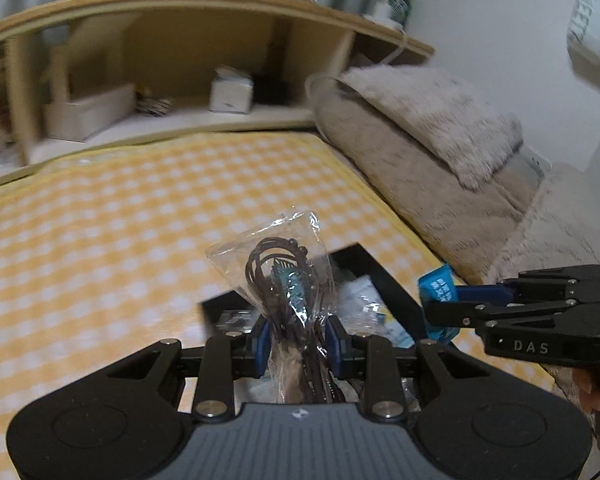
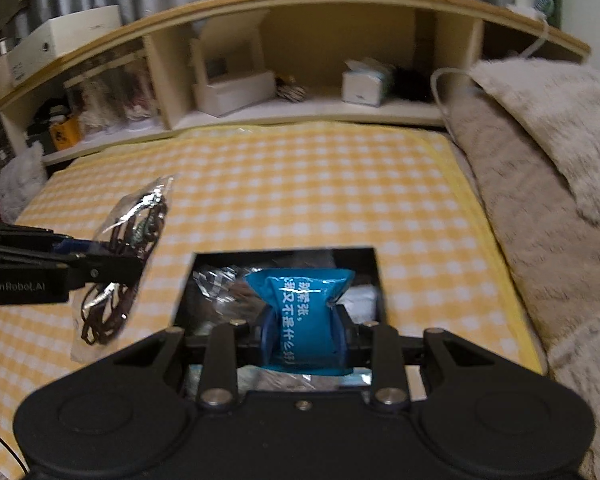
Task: Organize soft objects
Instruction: 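Lower the cable bag into the box with the left tool while the right tool lowers the blue packet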
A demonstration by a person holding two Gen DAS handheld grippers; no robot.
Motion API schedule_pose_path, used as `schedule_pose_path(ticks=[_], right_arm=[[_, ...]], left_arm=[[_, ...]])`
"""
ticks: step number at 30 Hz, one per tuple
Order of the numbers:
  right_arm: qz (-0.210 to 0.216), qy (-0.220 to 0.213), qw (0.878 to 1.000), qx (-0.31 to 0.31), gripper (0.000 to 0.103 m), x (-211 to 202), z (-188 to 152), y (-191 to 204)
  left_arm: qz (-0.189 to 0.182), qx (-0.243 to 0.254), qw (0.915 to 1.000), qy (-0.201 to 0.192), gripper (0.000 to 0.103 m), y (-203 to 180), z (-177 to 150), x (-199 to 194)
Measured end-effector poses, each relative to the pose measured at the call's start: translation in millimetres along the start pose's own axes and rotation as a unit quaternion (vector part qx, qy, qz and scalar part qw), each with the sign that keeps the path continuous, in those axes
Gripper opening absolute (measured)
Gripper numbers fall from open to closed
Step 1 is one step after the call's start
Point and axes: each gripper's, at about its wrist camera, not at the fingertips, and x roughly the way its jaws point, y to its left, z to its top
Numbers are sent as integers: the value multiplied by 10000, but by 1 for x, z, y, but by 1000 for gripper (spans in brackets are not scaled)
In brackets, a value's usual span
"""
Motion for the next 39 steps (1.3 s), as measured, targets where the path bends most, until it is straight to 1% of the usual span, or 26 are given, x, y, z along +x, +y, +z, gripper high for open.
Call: schedule_pose_path(ticks=[4, 7, 10, 13, 15, 16, 17, 18, 20, 22, 23, 24, 26, 30, 32, 34, 36, 39], right_arm=[[-8, 171, 9998, 103, 31, 9, -7, -18], [71, 366, 9993, 54, 31, 19, -10, -25], [177, 604, 9980, -49, 31, 30, -11, -27], [158, 757, 9969, -163, 32, 40, -12, -26], [173, 794, 9964, -225, 33, 45, -14, -25], [187, 794, 9964, -249, 37, 47, -14, -25], [189, 789, 9963, -271, 45, 49, -15, -24], [202, 789, 9962, -298, 49, 50, -15, -24], [219, 829, 9956, -374, 51, 50, -16, -22], [282, 797, 9957, -383, 56, 46, -17, -22], [314, 782, 9958, -361, 56, 43, -18, -22], [319, 765, 9960, -345, 56, 42, -18, -24], [339, 721, 9963, -319, 56, 37, -20, -25], [360, 667, 9969, -207, 56, 27, -23, -27], [336, 652, 9972, -171, 56, 24, -23, -27], [298, 620, 9975, -130, 57, 19, -23, -26], [263, 529, 9982, -54, 61, 13, -22, -25], [174, 382, 9991, 114, 70, 1, -17, -23]], left_arm=[[-96, 154, 9998, 90, 30, -18, 4, 25], [-23, 442, 9989, 168, 30, -31, 3, 46], [-6, 590, 9979, 274, 30, -32, -2, 61], [-19, 660, 9971, 369, 31, -30, -8, 72], [5, 725, 9966, 393, 36, -29, -13, 78], [10, 746, 9963, 426, 47, -28, -15, 80], [16, 743, 9962, 443, 53, -27, -16, 82], [37, 722, 9964, 449, 56, -24, -17, 81], [12, 649, 9968, 456, 65, -19, -17, 79], [-13, 611, 9972, 428, 67, -15, -18, 75], [-17, 607, 9973, 409, 67, -14, -18, 73], [-24, 592, 9975, 394, 68, -12, -18, 71], [-39, 541, 9978, 372, 76, -9, -19, 66], [-51, 502, 9981, 342, 80, -9, -18, 57], [-31, 484, 9983, 320, 89, -9, -17, 52], [0, 440, 9987, 252, 93, -8, -15, 44], [33, 382, 9990, 216, 94, -6, -13, 37], [88, 264, 9995, 140, 98, -2, -9, 22]])
